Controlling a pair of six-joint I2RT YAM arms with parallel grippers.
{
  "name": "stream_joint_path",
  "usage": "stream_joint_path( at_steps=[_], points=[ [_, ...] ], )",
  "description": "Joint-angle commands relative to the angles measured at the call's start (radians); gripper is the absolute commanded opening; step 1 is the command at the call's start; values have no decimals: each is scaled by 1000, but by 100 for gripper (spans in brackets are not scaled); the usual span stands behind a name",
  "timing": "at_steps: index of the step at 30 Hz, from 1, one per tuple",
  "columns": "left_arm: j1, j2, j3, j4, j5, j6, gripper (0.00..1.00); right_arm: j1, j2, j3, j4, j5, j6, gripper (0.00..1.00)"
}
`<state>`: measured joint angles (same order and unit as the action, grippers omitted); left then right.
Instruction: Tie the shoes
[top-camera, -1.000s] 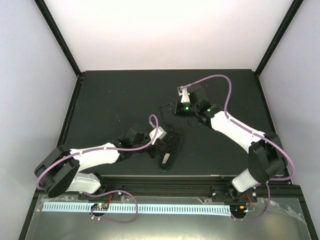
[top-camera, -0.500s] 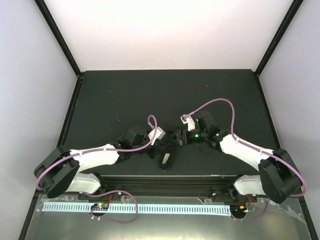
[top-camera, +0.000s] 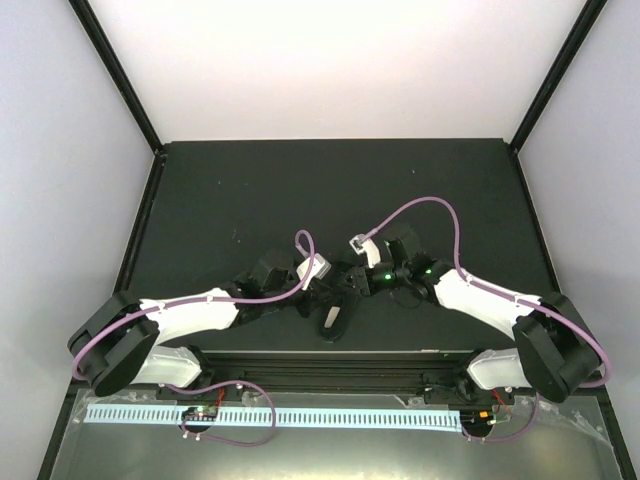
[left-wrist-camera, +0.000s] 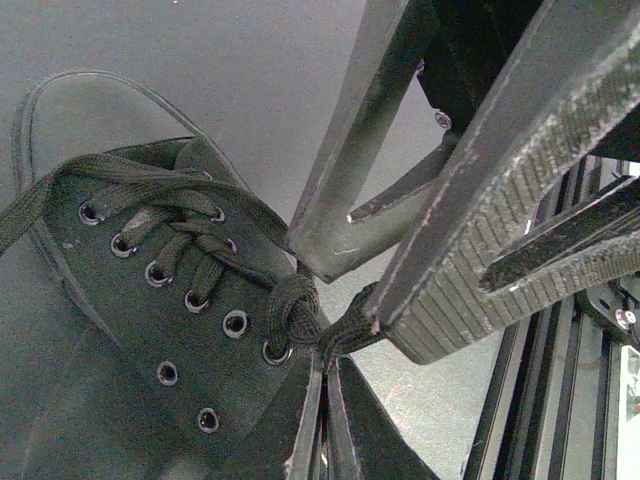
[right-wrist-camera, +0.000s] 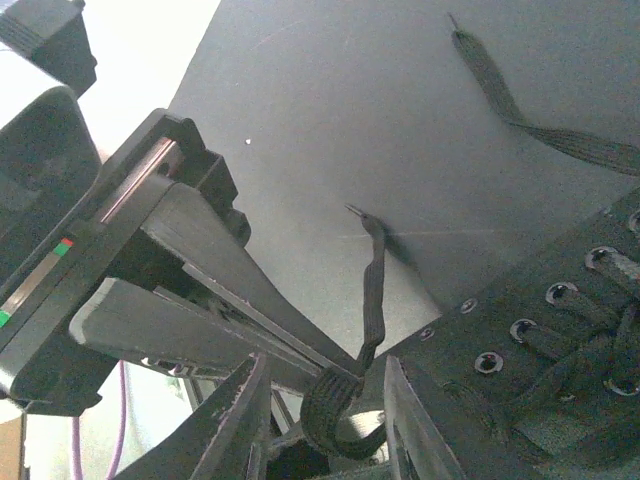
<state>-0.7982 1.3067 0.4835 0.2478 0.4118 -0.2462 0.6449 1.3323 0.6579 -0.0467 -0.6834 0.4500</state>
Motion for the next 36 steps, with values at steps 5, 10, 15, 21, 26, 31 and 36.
stream_joint_path(
  at_steps=[5, 10, 15, 21, 26, 31, 36],
  points=[
    [-6, 6, 22, 15, -10, -4, 2, 20, 4, 9, 9, -44, -41, 32],
    [-6, 4, 20, 20, -12, -2, 2, 25, 21, 8, 0, -17, -49, 24],
    [-6, 3, 21, 21, -13, -4, 2, 25, 13, 6, -4, 3, -52, 8],
    [2, -83, 53, -133, -165, 17, 59, 25, -21, -2, -7, 32, -49, 2],
    [82, -133, 74, -238, -293, 61, 70, 24, -30, -14, 2, 27, -41, 2],
    [125, 30, 202, -384, -303, 165, 69, 24, -17, -20, 26, 20, -34, 2],
    [124, 204, 340, -485, -303, 236, 68, 24, -12, -26, 46, 6, -20, 2]
  ],
)
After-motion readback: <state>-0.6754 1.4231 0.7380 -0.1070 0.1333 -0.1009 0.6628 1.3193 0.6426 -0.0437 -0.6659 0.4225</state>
